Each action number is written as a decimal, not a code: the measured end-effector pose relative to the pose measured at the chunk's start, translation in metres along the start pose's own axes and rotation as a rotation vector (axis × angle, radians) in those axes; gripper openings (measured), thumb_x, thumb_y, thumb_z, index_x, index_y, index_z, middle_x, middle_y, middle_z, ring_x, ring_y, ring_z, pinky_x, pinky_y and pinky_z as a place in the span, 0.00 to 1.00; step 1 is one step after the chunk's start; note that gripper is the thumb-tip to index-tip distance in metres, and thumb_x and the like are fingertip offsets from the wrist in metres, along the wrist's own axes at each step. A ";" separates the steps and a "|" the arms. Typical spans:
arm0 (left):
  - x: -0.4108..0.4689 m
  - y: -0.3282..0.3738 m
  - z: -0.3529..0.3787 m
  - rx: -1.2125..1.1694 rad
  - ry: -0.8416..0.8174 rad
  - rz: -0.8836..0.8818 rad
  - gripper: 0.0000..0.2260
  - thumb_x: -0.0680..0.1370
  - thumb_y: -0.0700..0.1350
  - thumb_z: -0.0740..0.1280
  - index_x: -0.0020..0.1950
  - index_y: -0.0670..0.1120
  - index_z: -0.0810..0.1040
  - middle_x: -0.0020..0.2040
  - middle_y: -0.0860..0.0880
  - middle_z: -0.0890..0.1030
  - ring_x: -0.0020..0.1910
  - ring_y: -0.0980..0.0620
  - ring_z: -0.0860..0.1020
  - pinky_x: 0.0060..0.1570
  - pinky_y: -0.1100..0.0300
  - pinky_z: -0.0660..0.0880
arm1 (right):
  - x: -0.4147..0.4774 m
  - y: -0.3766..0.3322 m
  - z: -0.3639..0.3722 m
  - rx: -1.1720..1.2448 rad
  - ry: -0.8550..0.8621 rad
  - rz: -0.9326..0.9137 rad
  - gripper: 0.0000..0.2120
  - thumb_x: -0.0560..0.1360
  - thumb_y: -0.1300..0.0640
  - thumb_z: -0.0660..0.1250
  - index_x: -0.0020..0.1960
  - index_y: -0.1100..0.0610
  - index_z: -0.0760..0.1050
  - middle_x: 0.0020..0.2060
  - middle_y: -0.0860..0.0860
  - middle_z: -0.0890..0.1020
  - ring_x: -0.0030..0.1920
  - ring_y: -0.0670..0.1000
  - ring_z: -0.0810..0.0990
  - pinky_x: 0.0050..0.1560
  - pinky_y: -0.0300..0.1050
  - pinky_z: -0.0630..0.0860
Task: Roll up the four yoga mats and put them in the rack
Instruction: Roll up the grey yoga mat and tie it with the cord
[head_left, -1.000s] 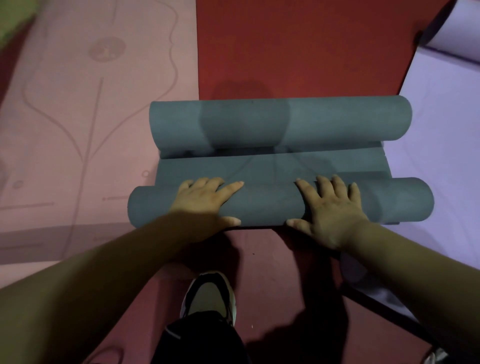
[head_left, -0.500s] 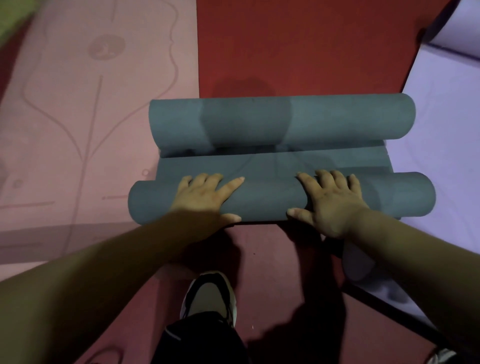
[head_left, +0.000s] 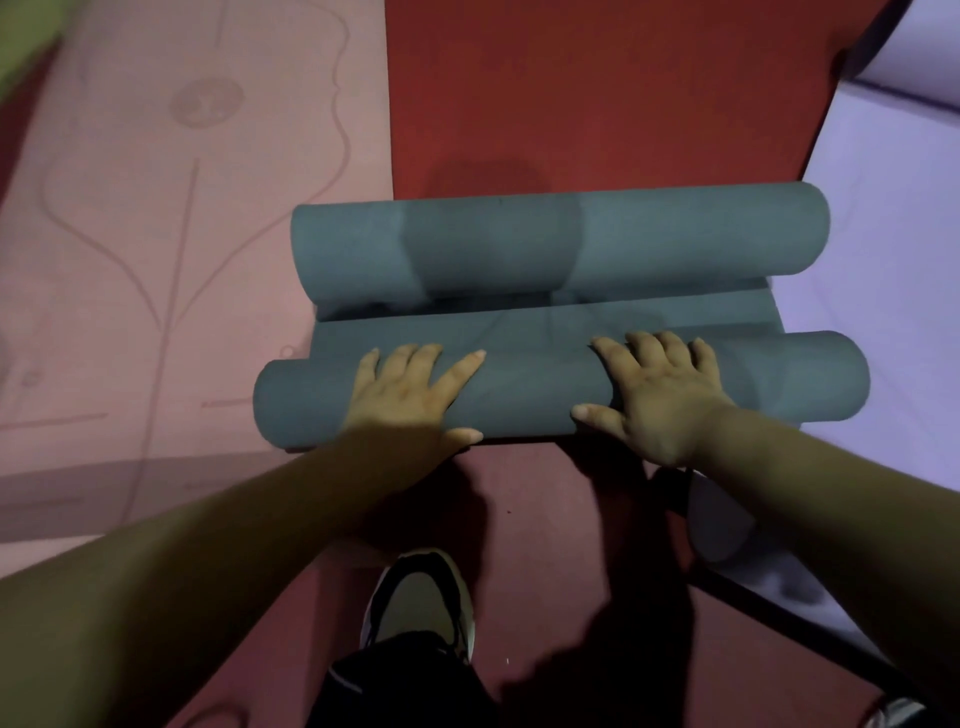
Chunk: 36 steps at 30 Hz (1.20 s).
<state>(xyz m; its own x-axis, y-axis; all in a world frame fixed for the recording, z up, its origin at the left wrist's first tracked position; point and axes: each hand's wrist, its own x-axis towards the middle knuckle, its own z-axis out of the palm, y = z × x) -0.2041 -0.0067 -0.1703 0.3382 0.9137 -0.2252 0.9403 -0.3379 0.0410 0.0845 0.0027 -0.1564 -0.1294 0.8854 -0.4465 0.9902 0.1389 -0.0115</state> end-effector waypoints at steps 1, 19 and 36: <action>0.002 -0.001 0.000 0.001 -0.007 -0.004 0.41 0.75 0.72 0.61 0.82 0.63 0.47 0.78 0.46 0.61 0.77 0.45 0.59 0.76 0.41 0.51 | -0.001 0.000 0.001 -0.003 0.002 -0.001 0.52 0.63 0.19 0.35 0.81 0.43 0.45 0.79 0.56 0.56 0.79 0.62 0.52 0.77 0.66 0.48; 0.013 -0.004 -0.002 0.012 -0.036 0.011 0.42 0.75 0.73 0.59 0.82 0.61 0.43 0.80 0.47 0.58 0.78 0.45 0.56 0.77 0.39 0.49 | 0.006 0.001 0.001 -0.048 0.034 -0.016 0.52 0.63 0.20 0.35 0.81 0.45 0.44 0.79 0.56 0.56 0.79 0.62 0.52 0.77 0.66 0.48; 0.029 -0.006 -0.006 0.038 -0.060 0.064 0.46 0.74 0.73 0.62 0.82 0.58 0.40 0.80 0.44 0.57 0.79 0.42 0.56 0.77 0.39 0.50 | 0.013 0.002 0.006 -0.048 0.091 -0.013 0.48 0.68 0.22 0.38 0.81 0.45 0.43 0.79 0.57 0.55 0.79 0.61 0.50 0.77 0.65 0.47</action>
<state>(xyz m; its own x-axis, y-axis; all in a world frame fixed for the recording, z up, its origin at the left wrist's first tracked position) -0.1998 0.0226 -0.1715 0.3934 0.8752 -0.2816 0.9143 -0.4044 0.0205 0.0854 0.0119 -0.1680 -0.1482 0.9197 -0.3636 0.9851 0.1696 0.0275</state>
